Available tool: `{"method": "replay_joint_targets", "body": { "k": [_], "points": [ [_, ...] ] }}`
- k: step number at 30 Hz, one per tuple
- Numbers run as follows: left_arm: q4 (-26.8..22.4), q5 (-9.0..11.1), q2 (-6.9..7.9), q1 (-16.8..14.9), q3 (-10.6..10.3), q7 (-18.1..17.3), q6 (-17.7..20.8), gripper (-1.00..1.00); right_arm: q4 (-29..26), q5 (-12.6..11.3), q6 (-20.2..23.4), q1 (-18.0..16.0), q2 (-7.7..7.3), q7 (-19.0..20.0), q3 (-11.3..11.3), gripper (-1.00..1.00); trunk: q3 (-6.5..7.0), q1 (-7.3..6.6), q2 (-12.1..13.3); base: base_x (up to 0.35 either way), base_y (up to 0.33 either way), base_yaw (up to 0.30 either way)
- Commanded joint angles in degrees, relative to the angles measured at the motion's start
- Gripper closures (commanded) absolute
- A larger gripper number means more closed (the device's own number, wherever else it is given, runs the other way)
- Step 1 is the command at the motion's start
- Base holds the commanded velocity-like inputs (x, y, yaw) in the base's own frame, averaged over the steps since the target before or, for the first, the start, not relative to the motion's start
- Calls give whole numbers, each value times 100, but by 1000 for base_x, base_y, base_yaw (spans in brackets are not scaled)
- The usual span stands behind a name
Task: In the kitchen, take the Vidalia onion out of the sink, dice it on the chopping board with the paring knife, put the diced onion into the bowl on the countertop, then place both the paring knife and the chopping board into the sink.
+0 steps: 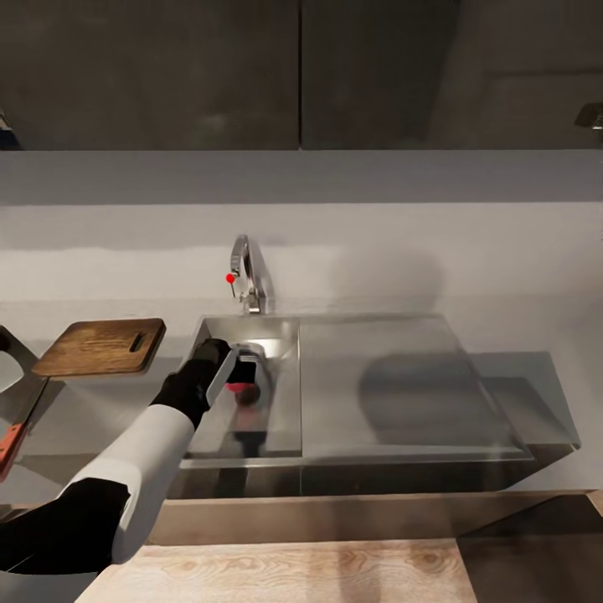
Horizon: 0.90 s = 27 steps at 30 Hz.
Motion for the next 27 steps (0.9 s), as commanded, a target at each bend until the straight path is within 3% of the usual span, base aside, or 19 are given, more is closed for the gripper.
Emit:
{"method": "replay_joint_targets", "body": {
  "k": [1, 8, 22, 27],
  "points": [
    [-94, 61, 2, -4, -19, 49, 112, 100, -9, 47, 2, 2, 7, -18, -24, -100, 0, 4, -10, 0, 0, 0],
    [-707, 61, 7, -4, -19, 49, 522, 100, -9, 47, 17, 2, 7, -18, -26, -100, 63, 4, -10, 0, 0, 0],
    [-1679, 70, 63, 2, -2, 50, 630, 100, 77, 47, 29, 2, 7, -18, -48, -100, 189, 4, -10, 0, 1, 0],
    [-1859, 70, 76, 5, -2, 53, 634, 100, 78, 47, 34, 2, 6, -18, -51, -100, 219, 4, -10, 0, 181, 0]
  ]
}}
